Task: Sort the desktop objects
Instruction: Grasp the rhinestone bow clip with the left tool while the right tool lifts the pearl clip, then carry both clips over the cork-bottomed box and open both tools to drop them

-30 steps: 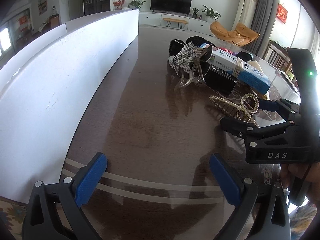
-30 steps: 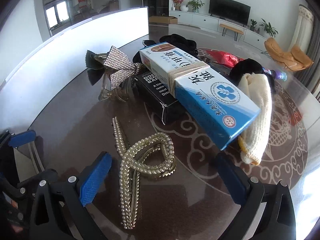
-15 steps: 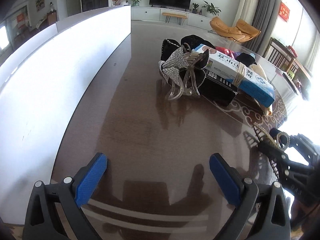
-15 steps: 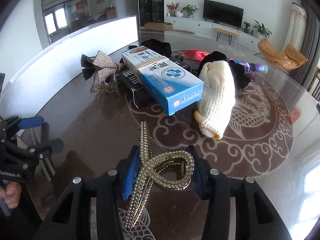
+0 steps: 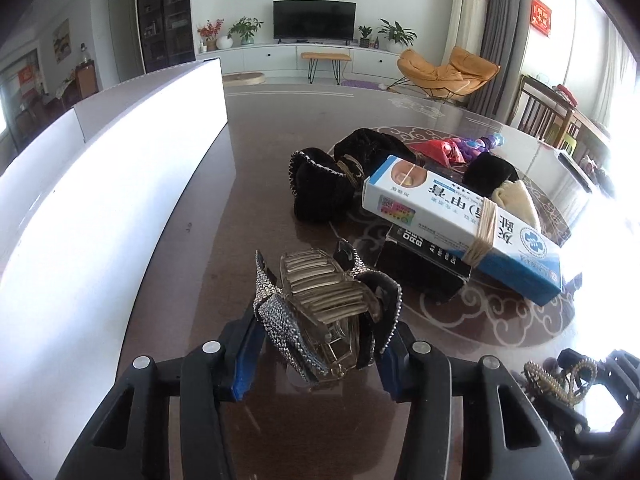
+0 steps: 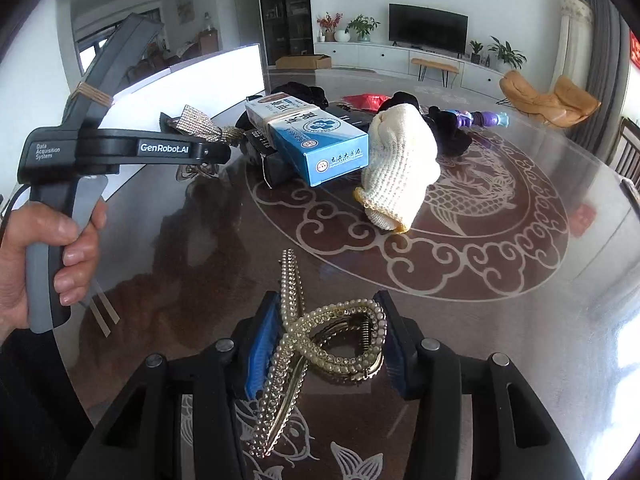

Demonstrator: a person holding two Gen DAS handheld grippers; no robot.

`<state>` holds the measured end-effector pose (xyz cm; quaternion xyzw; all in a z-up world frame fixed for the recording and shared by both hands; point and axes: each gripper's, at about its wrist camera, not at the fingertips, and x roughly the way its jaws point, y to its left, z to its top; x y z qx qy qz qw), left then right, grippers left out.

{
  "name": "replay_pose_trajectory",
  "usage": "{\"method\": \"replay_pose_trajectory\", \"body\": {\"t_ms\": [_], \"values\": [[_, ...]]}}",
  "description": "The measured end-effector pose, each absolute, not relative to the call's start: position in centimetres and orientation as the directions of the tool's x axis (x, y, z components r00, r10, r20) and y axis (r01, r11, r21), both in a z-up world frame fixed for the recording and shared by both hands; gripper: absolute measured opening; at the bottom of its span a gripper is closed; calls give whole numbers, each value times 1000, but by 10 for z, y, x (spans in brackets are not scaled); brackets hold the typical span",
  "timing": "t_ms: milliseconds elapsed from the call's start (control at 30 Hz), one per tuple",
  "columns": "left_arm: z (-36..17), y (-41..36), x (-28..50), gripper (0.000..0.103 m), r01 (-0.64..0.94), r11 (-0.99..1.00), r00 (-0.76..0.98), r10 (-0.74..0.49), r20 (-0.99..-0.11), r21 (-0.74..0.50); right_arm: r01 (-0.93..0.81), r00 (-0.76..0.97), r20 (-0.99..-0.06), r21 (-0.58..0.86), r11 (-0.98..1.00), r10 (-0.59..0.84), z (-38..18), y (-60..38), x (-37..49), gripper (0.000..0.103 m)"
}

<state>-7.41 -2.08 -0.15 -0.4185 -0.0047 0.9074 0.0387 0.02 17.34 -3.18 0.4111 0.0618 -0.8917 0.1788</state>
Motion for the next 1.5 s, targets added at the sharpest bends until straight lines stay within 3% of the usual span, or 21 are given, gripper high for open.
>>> {"method": "replay_pose_trajectory", "body": {"t_ms": [200, 467, 633, 800, 933, 1167, 1233, 1267, 1333, 1400, 1500], "values": [[8, -40, -20, 49, -56, -991, -656, 125, -745, -118, 393, -604, -737, 56, -918, -304, -21, 176, 17, 45], [87, -82, 10, 49, -32, -972, -742, 180, -646, -234, 448, -622, -691, 70, -891, -367, 32, 146, 18, 45], [124, -154, 13, 49, 84, -982, -774, 44, -631, -171, 553, -605, -628, 110, -826, -489, 85, 75, -8, 45], [110, -247, -5, 49, 248, -960, -695, -82, -714, -131, 685, -505, -582, 180, -706, -637, 123, -41, -35, 45], [84, -294, -24, 49, 330, -940, -590, -132, -796, -88, 748, -413, -619, 188, -637, -668, 122, -134, -56, 45], [49, -321, -40, 51, 365, -931, -458, -152, -876, -29, 751, -319, -778, 141, -645, -541, 65, -220, -94, 46], [44, -319, -41, 65, 360, -933, -440, -173, -881, 4, 746, -291, -805, 148, -650, -518, 54, -227, -99, 46], [44, -318, -41, 67, 362, -932, -447, -189, -874, 17, 739, -274, -814, 162, -654, -511, 50, -229, -102, 46], [48, -316, -40, 72, 368, -929, -475, -216, -853, 30, 725, -270, -806, 190, -663, -527, 49, -226, -106, 59], [57, -311, -35, 73, 384, -922, -502, -247, -829, 42, 715, -284, -782, 212, -666, -554, 57, -215, -108, 77], [80, -285, -14, 73, 371, -929, -584, -247, -774, 17, 699, -342, -724, 230, -677, -599, 81, -181, -100, 79]]}}
